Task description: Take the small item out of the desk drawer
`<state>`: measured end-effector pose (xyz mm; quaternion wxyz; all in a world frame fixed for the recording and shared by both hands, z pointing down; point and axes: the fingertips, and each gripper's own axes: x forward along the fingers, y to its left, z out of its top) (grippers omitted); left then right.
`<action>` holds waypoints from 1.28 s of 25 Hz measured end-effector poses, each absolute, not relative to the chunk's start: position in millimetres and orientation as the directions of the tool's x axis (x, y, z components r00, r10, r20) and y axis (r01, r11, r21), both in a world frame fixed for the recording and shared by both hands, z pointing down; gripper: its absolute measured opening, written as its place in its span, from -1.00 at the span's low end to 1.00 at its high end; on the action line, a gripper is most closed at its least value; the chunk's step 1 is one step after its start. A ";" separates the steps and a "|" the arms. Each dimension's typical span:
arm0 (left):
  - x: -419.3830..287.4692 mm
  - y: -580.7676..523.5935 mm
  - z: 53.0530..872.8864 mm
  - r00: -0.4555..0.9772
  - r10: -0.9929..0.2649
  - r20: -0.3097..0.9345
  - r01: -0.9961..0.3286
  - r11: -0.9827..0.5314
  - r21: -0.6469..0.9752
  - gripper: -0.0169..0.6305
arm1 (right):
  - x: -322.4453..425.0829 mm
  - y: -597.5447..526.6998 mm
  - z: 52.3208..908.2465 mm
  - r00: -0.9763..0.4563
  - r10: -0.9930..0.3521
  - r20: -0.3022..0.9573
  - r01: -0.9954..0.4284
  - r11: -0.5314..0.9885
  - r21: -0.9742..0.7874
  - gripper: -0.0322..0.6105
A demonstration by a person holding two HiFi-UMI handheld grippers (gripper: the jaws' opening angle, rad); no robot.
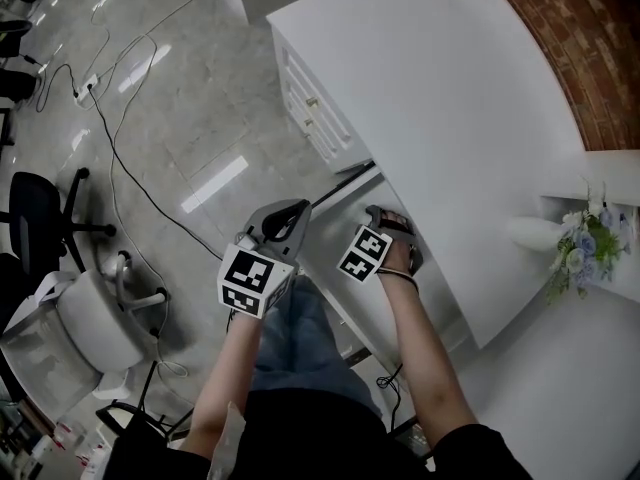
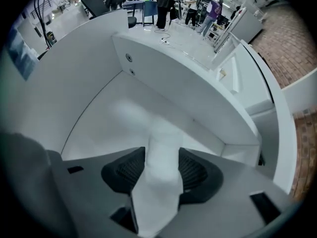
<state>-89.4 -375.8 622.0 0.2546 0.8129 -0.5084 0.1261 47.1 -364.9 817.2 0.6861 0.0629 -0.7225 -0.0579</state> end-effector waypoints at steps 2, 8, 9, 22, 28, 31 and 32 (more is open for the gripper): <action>-90.3 -374.1 622.4 0.450 -0.762 0.466 -0.892 -0.351 0.286 -0.92 | 46.0 -364.0 817.0 -0.057 -0.160 0.985 -0.003 0.987 0.160 -0.33; -92.3 -368.8 619.8 0.445 -0.763 0.470 -0.894 -0.347 0.284 -0.92 | 42.1 -361.7 808.9 -0.087 -0.157 0.984 -0.011 0.988 0.157 -0.40; -92.5 -368.4 618.6 0.446 -0.764 0.467 -0.893 -0.349 0.283 -0.92 | 40.9 -362.3 805.3 -0.093 -0.164 0.982 -0.015 0.986 0.163 -0.41; -76.0 -388.1 557.0 0.493 -0.785 0.375 -0.870 -0.444 0.214 -0.92 | 32.0 -384.2 650.4 -0.411 -0.419 0.810 -0.410 0.878 0.246 -0.41; -62.5 -388.3 499.2 0.536 -0.798 0.273 -0.844 -0.515 0.151 -0.92 | 54.1 -382.7 529.3 -0.539 -0.679 0.498 -0.695 0.693 0.191 -0.41; -46.7 -380.4 466.2 0.567 -0.794 0.219 -0.823 -0.556 0.118 -0.92 | 84.3 -371.0 477.1 -0.517 -0.790 0.331 -0.808 0.578 0.117 -0.41; -41.2 -381.3 454.1 0.580 -0.791 0.195 -0.814 -0.572 0.102 -0.92 | 95.3 -369.1 462.0 -0.495 -0.824 0.276 -0.840 0.535 0.090 -0.41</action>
